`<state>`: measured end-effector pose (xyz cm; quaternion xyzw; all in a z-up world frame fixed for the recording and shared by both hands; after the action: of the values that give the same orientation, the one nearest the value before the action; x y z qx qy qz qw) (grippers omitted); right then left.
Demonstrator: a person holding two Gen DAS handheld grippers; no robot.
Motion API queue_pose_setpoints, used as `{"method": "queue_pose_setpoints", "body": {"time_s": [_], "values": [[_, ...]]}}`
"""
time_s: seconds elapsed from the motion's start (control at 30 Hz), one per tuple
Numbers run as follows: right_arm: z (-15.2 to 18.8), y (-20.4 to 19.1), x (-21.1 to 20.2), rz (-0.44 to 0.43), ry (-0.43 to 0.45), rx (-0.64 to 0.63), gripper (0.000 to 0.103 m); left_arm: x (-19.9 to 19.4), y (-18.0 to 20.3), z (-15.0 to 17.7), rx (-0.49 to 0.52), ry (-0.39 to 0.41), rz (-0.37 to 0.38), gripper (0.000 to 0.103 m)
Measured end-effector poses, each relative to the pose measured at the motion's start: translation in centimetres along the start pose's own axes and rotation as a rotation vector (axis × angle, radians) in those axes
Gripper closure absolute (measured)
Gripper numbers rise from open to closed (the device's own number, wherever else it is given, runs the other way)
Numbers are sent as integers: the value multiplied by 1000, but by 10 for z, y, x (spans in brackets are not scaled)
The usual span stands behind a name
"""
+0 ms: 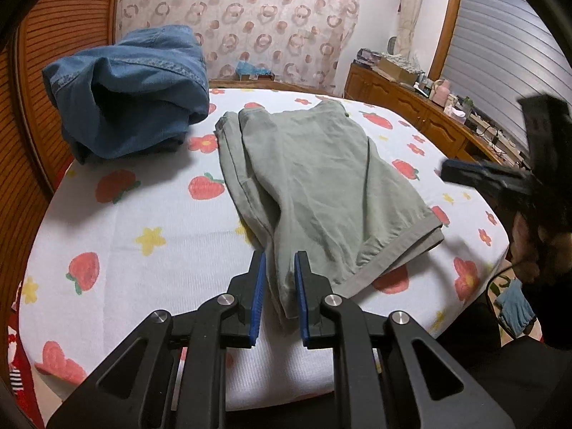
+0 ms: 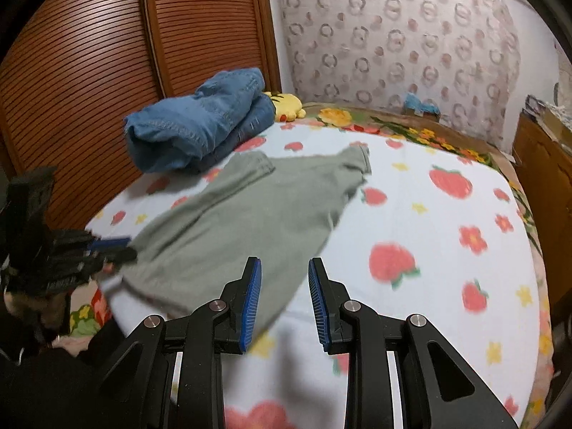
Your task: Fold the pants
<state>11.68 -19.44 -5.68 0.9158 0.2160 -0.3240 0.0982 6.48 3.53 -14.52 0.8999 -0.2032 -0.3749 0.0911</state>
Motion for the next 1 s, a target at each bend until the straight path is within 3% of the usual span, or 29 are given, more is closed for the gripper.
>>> {"method": "queue_pose_setpoints", "body": {"time_s": [0.33,0.73,0.9,1.0], "values": [[33,-1,-15,-14,-54,-18,75,7,-1,5,0,-18,-8,86],[37,-15,0,5,-64,-55,75,14,-4,10,-9,-38,-9,86],[36,-16,6,18,-68,-47,79,15,-4,11,-7,-38,-7,86],[35,-18,8,19,-62,-49,90,16,-5,11,-7,-37,-5,86]]}}
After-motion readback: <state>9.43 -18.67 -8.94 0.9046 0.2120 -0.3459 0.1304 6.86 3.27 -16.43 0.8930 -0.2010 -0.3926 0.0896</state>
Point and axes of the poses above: each gripper's, at about its wrist camera, not at the fingertips, and x roughly the way its jaws point, y to its right, z to its underside, the point moved 7 cm from there along x, roughly the way its jaws point, and after that the axes turned 12 degrees about z, right-handed, at the moved point
